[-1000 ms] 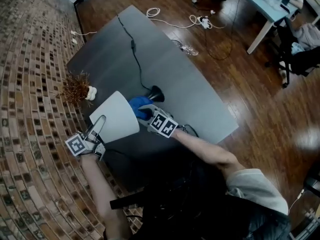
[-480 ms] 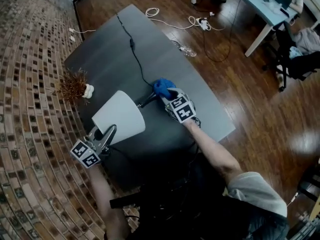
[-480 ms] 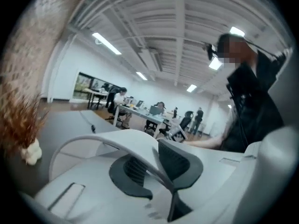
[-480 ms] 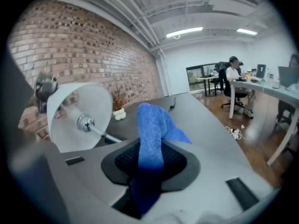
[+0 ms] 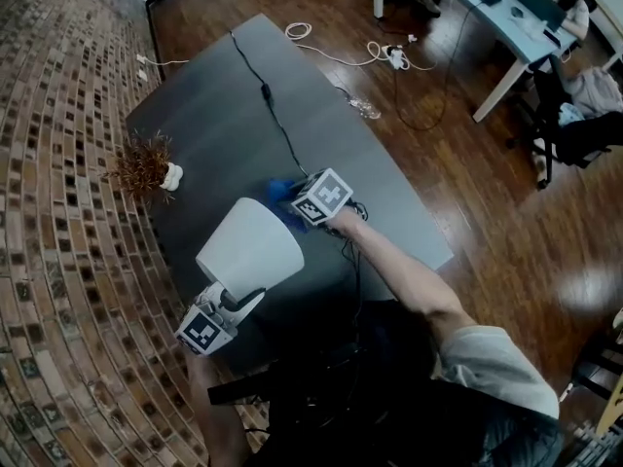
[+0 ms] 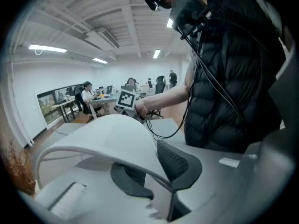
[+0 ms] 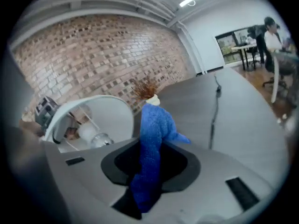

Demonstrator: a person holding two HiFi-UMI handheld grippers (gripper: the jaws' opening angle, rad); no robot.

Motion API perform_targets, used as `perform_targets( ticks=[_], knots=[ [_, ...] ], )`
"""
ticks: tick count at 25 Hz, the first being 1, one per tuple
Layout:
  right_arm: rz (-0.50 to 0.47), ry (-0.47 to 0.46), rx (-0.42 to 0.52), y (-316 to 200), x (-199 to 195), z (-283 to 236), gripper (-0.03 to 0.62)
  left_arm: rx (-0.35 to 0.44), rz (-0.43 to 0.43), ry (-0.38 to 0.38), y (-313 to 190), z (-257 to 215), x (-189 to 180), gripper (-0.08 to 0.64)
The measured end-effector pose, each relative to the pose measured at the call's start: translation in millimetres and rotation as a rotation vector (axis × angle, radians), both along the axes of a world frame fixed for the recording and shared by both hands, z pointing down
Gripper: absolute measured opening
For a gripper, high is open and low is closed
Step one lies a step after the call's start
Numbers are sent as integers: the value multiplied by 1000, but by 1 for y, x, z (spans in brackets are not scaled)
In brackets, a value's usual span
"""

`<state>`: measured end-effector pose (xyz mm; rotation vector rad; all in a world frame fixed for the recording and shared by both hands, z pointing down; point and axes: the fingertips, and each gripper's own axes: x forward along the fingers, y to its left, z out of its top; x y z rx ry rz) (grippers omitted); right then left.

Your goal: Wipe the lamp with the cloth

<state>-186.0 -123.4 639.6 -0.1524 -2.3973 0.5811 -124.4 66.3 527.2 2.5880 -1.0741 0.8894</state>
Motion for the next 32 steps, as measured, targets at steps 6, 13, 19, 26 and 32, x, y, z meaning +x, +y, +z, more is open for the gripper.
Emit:
perform_targets(
  ticks=[6,13,19,26,32],
  knots=[
    [42,100,88,-40,33,20,107,1,-174,217,4,1,-4,48],
    [27,22,118,-25,34,15,106,-20,-524,813,7,-19,-65,154],
    [22,-43,165,-15,35,13,106,-6,-691,1139,1,-18,-120,224],
    [80,-56,113,-14,46,11,106,59,-588,847,-27,-32,-121,84],
    [20,-213,-56,9,12,-68,104,154,-194,483,-32,-66,-32,78]
  ],
)
